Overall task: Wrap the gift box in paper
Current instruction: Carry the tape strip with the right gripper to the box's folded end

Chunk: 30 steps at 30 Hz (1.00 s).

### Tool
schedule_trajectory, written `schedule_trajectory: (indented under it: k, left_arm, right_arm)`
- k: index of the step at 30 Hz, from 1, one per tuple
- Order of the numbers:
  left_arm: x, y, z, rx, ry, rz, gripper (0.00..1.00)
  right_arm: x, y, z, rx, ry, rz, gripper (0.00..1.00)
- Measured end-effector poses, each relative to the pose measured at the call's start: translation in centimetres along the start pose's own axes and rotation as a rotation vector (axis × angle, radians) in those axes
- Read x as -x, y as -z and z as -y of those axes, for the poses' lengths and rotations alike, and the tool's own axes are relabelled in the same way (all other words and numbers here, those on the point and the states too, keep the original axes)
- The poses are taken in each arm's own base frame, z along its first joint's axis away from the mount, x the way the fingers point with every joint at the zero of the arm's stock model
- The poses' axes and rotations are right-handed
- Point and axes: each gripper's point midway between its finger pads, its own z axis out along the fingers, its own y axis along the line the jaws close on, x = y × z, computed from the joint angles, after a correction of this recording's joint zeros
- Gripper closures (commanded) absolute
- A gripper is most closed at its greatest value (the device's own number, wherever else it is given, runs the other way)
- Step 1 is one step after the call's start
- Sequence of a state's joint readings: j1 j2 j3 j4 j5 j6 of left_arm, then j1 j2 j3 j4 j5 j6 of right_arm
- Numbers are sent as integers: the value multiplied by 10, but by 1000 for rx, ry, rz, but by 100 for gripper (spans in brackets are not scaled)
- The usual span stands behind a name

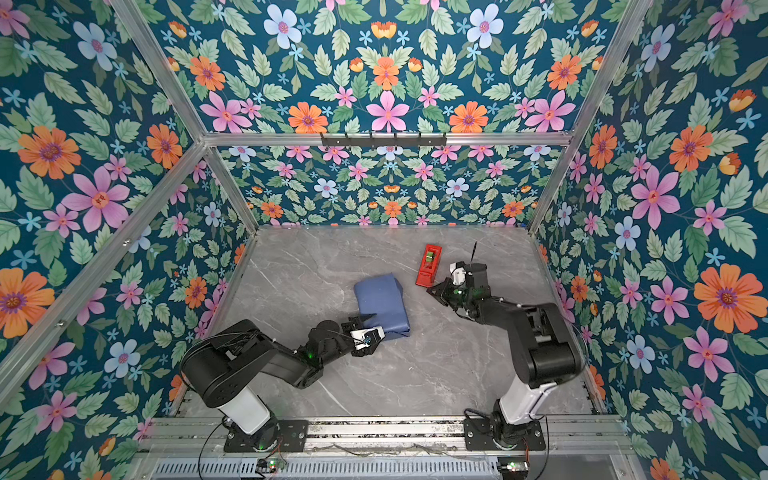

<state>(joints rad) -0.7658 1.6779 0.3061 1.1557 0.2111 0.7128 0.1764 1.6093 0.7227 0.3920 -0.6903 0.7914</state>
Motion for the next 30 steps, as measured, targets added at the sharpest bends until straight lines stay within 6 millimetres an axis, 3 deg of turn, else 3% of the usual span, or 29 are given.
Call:
schedule_trajectory:
  k: [5,8,13,20,24,30]
  left_arm:
    - [0,0,0,0,0,0,26]
    - [0,0,0,0,0,1,26]
    - [0,0,0,1,1,2,26]
    - [0,-1,0,3,1,3,26]
    - [0,-1,0,3,3,3,26]
    - [0,-1,0,3,3,3,26]
  right_arm:
    - [-60,21,-58,113,271,-60,100]
    - [-93,27,-73,149,386,-92,100]
    - [-136,24,-74,153,486,-152,100]
    - [-180,11,-61,143,532,-240,100]
    - [-194,0,-56,131,543,-274,100]
    - [-199,-13,-56,137,553,-288,100]
